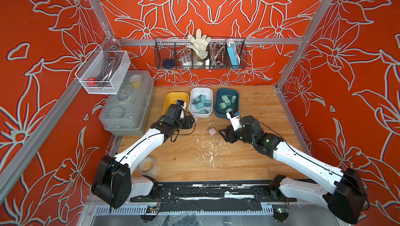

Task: Place the plugs by color into the storage box
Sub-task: Place the plug in the storage box, then pick up the plug from the center of the board.

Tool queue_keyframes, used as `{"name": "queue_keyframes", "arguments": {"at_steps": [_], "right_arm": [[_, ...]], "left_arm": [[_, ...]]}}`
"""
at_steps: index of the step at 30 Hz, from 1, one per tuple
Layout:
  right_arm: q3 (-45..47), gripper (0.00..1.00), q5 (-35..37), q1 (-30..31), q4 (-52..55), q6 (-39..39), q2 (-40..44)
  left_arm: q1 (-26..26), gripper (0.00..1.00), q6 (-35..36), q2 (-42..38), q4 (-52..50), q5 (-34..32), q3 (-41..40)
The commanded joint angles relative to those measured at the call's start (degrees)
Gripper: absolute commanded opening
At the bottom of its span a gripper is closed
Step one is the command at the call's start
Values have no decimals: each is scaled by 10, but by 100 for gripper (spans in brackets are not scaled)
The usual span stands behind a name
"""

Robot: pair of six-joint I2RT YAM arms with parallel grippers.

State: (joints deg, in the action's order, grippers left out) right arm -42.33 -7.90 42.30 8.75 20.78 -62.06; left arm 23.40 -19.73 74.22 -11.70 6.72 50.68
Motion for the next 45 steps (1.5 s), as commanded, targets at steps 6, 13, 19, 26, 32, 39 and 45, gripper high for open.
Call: {"name": "queue_keyframes", "arguments": {"at_steps": [6, 13, 19, 26, 32, 39, 45], "right_arm": [[59, 66, 128, -2, -12, -75, 72], [81, 68, 140, -7, 7, -112, 80], [136, 67, 89, -16, -72, -94, 76], [155, 68, 38, -20, -99, -110, 59], [173, 68, 2, -38, -126, -109, 73], [184, 68, -21, -65, -143, -95, 74], [184, 69, -23, -76, -141, -81, 57]], "left_arm": [[86, 52, 17, -16, 48, -25, -32], [117, 53, 74, 10, 103, -12, -48], [152, 53, 138, 45, 180, -23, -76], [155, 54, 159, 94, 221, -19, -77], [155, 54, 170, 141, 238, -25, -62], [155, 55, 174, 165, 205, -58, -34], [153, 56, 171, 195, 171, -72, -2]]}}
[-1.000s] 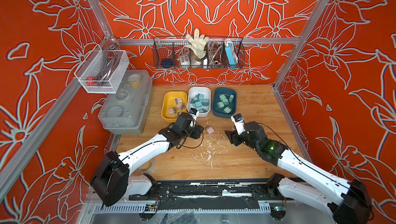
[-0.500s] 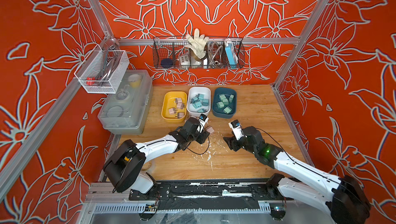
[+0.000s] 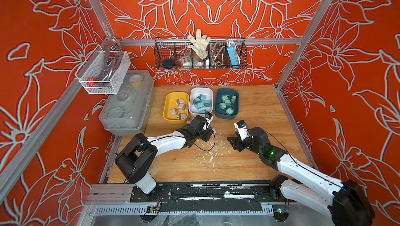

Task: Place the plugs by color into the storage box
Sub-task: Pick up the plug from the center of the board.

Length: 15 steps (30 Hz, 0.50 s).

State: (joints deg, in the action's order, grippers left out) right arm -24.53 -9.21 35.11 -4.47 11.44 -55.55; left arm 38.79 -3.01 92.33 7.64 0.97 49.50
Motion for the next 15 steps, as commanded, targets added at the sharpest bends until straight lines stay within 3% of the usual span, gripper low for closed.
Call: {"name": "queue_keyframes", "arguments": {"at_steps": [1, 9, 15], "right_arm": [[5, 69, -11, -7, -10, 15, -13], [-1, 69, -13, -11, -7, 23, -28], [-6, 70, -12, -11, 0, 21, -35]], "left_arm": [[-2, 56, 2, 17, -20, -15, 10], [-6, 59, 9, 66, -43, 36, 48], [-6, 59, 12, 107, -42, 34, 71]]}}
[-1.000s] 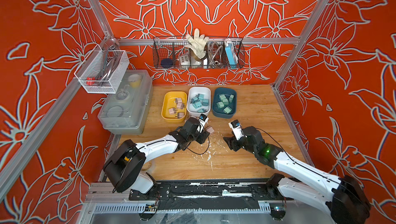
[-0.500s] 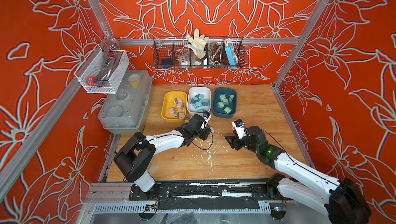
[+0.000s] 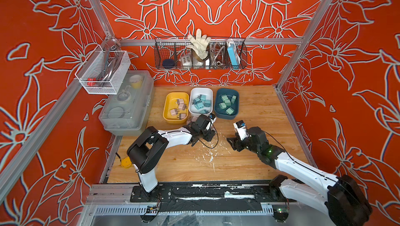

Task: Place the plugs by color into the storage box
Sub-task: Pick up the plug from the center of the board.

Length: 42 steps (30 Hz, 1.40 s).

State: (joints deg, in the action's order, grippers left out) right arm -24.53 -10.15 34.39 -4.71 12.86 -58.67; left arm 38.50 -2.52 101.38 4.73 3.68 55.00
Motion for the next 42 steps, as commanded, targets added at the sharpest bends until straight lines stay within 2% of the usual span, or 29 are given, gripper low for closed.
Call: {"name": "queue_keyframes", "arguments": {"at_steps": [1, 10, 20, 24, 34, 42], "right_arm": [[-6, 69, -1, -5, 3, 7, -4], [-8, 69, 4, -5, 11, 5, -5], [-10, 70, 2, -5, 13, 3, -6], [-10, 69, 1, -5, 15, 3, -7], [-11, 69, 4, -5, 17, 2, -4], [-12, 69, 4, -5, 22, 2, -3]], "left_arm": [[-4, 59, 9, 23, -15, 3, 21], [-4, 55, 9, 62, -20, -9, 40], [-4, 57, 16, 79, -22, -16, 55], [-3, 53, 18, 86, -24, -21, 63], [-3, 42, 15, 65, -8, -23, 42], [-4, 38, 6, 34, -4, -32, 22]]}}
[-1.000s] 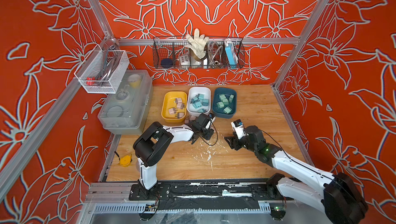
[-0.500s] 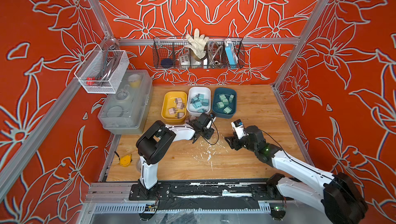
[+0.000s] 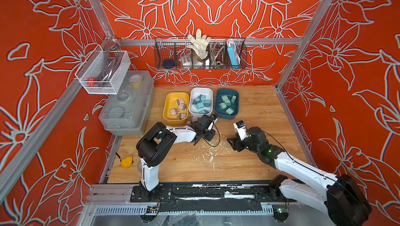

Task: Place the plugs by color into the storage box
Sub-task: Pick up the plug from the center of the board.

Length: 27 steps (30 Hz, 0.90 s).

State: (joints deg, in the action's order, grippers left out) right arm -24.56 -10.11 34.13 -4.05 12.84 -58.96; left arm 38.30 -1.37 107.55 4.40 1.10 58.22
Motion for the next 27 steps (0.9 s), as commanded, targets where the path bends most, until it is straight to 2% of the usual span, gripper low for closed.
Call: {"name": "queue_keyframes", "arguments": {"at_steps": [1, 8, 16, 27], "right_arm": [[-11, 70, 3, -3, 15, 2, 0], [-14, 70, -4, -2, 19, 5, -3], [-38, 69, -61, -2, 13, 35, -30], [-133, 65, -124, 4, -2, 121, -137]], "left_arm": [[-2, 38, -8, -34, -1, -6, -14], [-3, 38, -10, -88, 3, -3, -39], [-17, 37, -22, -147, 17, -21, -77], [-105, 38, -63, -221, 12, 0, -106]]}}
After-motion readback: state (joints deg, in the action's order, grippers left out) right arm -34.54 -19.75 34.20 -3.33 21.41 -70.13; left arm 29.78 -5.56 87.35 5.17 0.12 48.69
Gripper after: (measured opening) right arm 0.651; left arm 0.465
